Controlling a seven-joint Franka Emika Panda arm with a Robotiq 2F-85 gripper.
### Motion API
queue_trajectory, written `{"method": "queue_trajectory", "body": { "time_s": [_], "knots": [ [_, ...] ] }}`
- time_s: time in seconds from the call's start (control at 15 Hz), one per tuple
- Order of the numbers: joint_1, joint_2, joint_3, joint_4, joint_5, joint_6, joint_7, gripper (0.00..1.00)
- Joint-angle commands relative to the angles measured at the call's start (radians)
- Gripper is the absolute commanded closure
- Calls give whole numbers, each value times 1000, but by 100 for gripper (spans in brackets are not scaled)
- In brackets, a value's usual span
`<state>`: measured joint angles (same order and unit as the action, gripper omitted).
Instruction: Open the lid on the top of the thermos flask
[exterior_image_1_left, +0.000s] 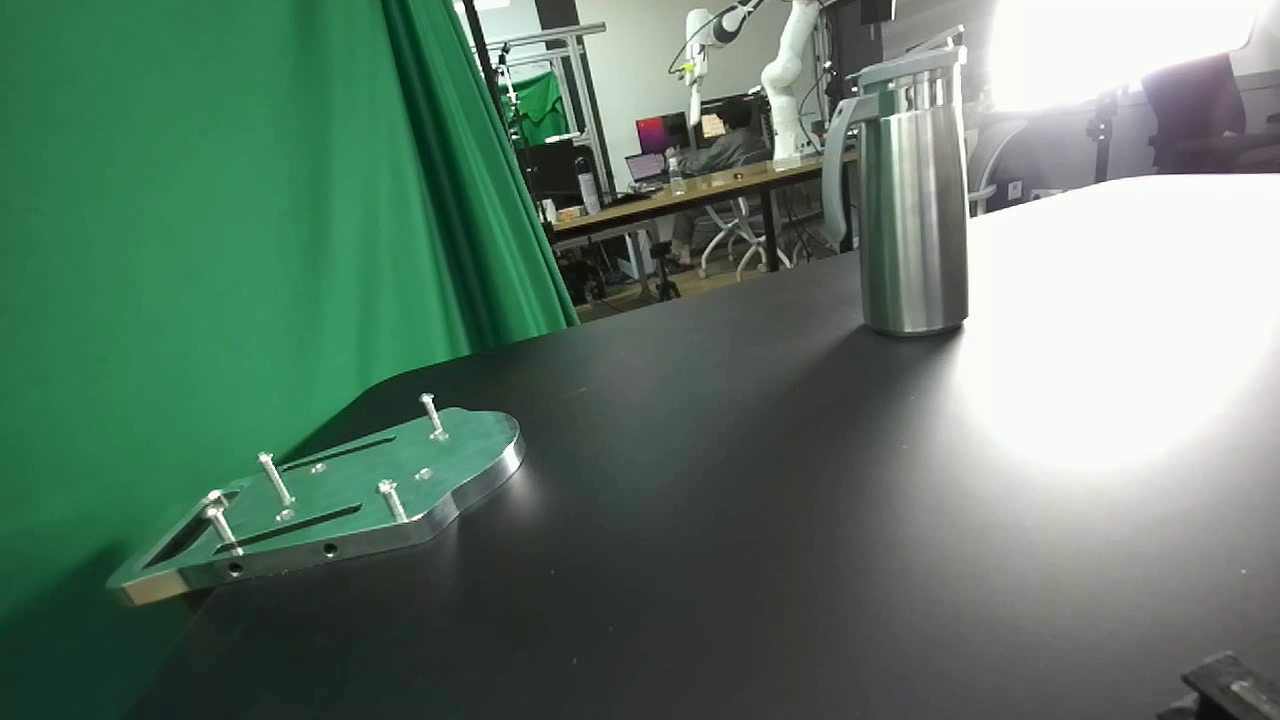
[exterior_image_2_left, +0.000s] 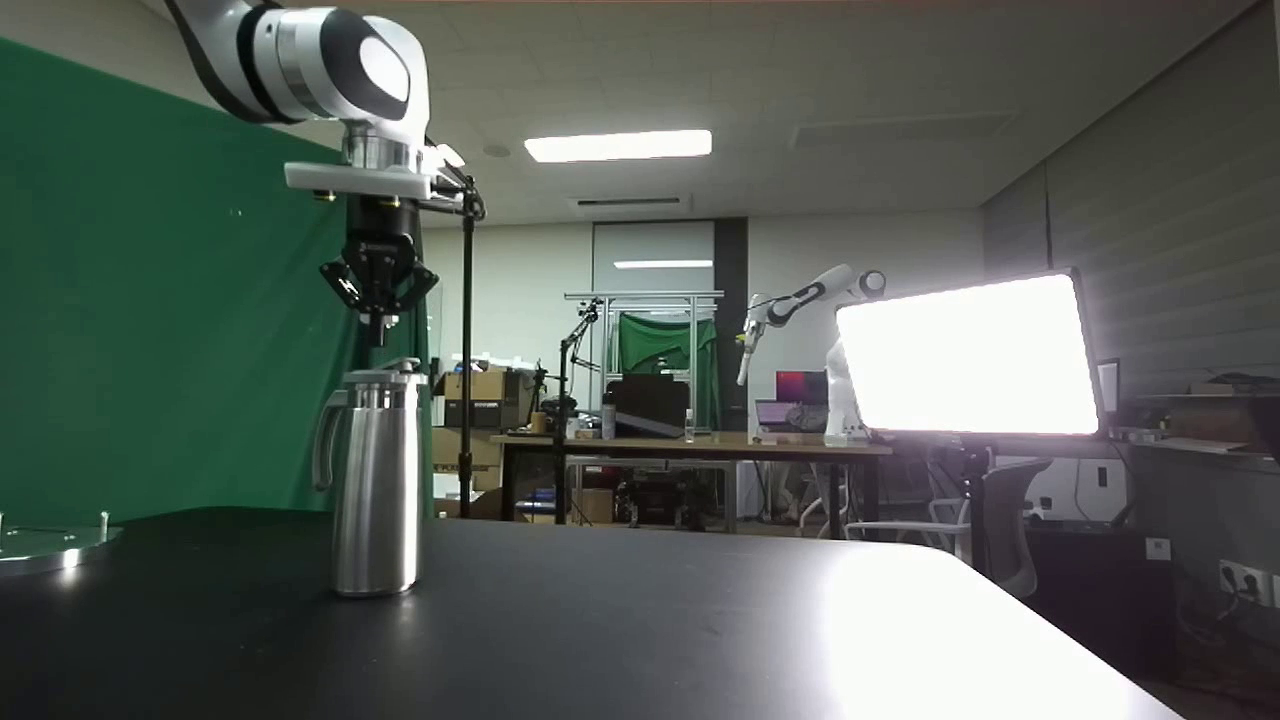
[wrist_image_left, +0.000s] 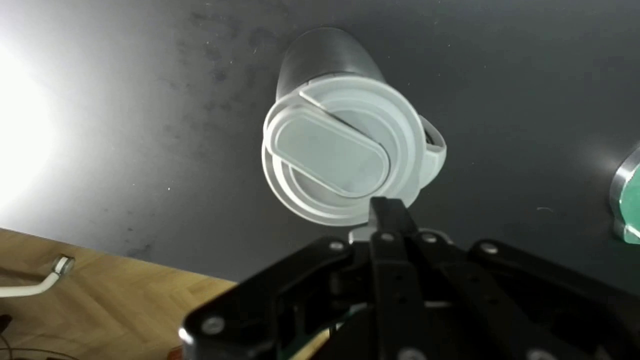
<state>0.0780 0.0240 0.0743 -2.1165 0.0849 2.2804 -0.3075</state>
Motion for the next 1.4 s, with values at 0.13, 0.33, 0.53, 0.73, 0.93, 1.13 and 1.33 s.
{"method": "queue_trajectory", "body": {
  "time_s": [0.13,0.33,0.53,0.73,0.93,1.13,1.33],
  "knots": [
    [-7,-147,-14,-14,13,-113,-26,74],
    [-11,-202,-29,-29,3,-160,-23,59],
    [-15,-241,-47,-39,-3,-200,-22,39],
    [-20,-271,-63,-56,-5,-232,-21,19],
    [-25,-290,-72,-70,-24,-278,-26,1],
    [-30,-302,-72,-83,-51,-310,-7,0],
    [-23,-278,-75,-72,-34,-296,-21,0]
  ]
}}
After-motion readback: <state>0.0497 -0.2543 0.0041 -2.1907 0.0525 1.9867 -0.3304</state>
